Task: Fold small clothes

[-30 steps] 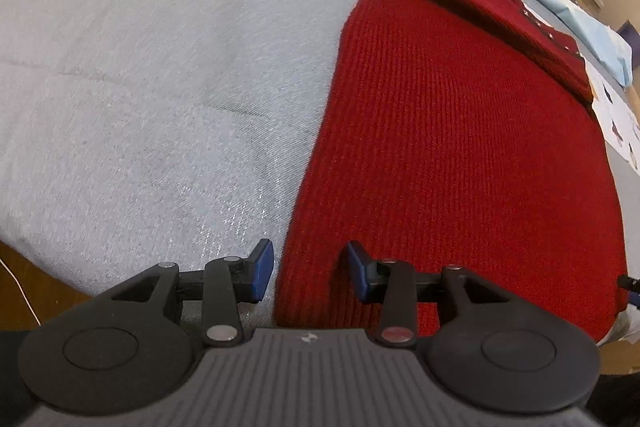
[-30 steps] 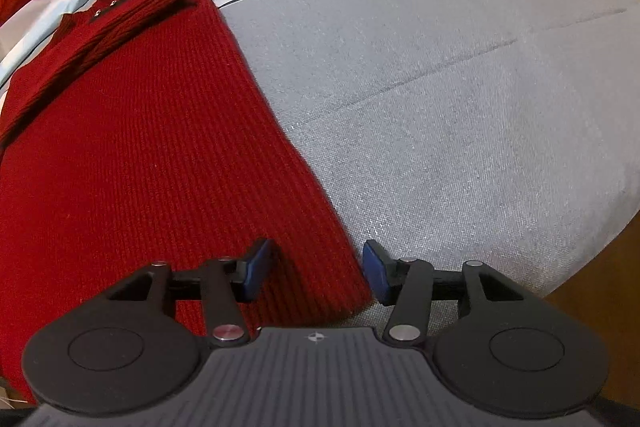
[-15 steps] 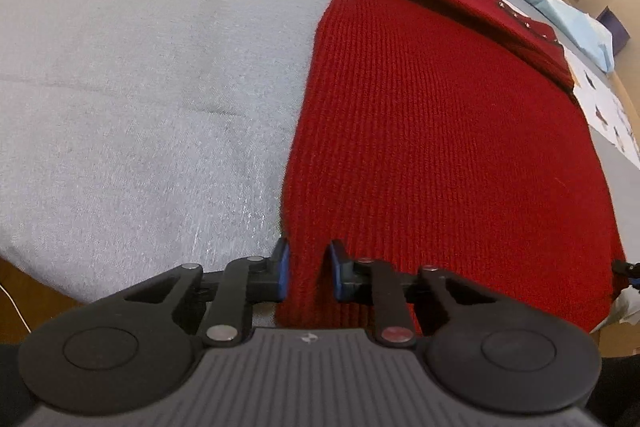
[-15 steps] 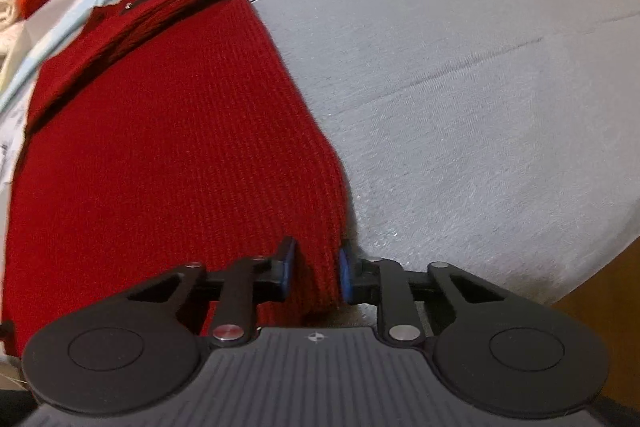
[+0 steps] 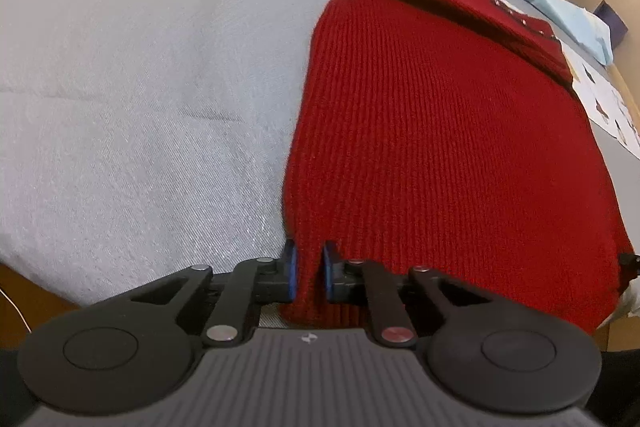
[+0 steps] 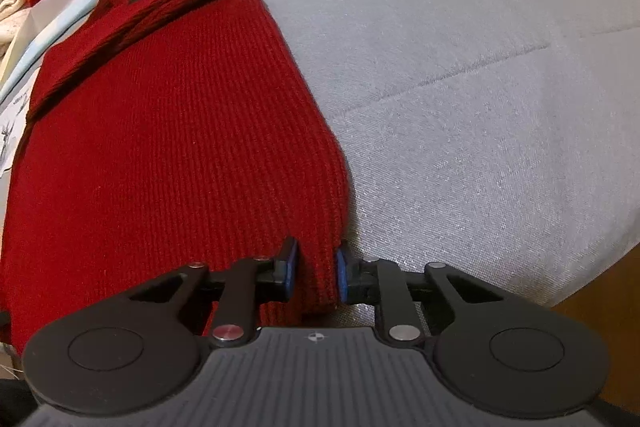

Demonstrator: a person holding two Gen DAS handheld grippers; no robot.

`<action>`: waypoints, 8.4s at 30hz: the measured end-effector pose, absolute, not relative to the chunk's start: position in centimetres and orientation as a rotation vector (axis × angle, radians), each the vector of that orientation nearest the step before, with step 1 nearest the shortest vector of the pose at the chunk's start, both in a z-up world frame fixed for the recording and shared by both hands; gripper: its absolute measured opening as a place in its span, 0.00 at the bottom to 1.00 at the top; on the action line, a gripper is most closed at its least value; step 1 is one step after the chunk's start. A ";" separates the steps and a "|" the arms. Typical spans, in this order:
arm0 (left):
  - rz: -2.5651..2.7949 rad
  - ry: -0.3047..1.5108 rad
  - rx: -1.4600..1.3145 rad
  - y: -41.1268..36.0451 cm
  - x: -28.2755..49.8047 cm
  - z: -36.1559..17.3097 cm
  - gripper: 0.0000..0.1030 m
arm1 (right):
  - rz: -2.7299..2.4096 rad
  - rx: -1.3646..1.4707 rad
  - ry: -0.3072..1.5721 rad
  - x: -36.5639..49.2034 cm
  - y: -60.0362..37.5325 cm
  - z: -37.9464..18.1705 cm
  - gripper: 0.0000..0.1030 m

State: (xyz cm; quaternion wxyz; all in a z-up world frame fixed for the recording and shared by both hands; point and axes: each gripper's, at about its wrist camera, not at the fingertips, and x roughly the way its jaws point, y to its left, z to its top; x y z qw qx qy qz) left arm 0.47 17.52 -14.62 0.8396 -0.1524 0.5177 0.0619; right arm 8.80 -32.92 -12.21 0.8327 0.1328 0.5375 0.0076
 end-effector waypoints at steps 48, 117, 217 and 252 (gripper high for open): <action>0.084 1.034 -0.589 26.9 13.2 -10.1 0.48 | 0.074 0.477 0.979 18.3 -36.3 -6.4 0.35; 0.111 1.017 -0.391 23.3 9.3 -8.4 0.13 | 0.016 0.351 1.179 15.1 -33.9 -8.6 0.22; 0.360 0.957 -0.497 38.1 0.1 -7.0 0.44 | 0.104 -0.057 0.806 8.9 -6.5 -7.0 0.25; 0.364 0.969 -0.567 40.9 -0.4 -7.8 0.46 | 0.685 -0.920 0.548 0.3 16.0 -13.0 0.20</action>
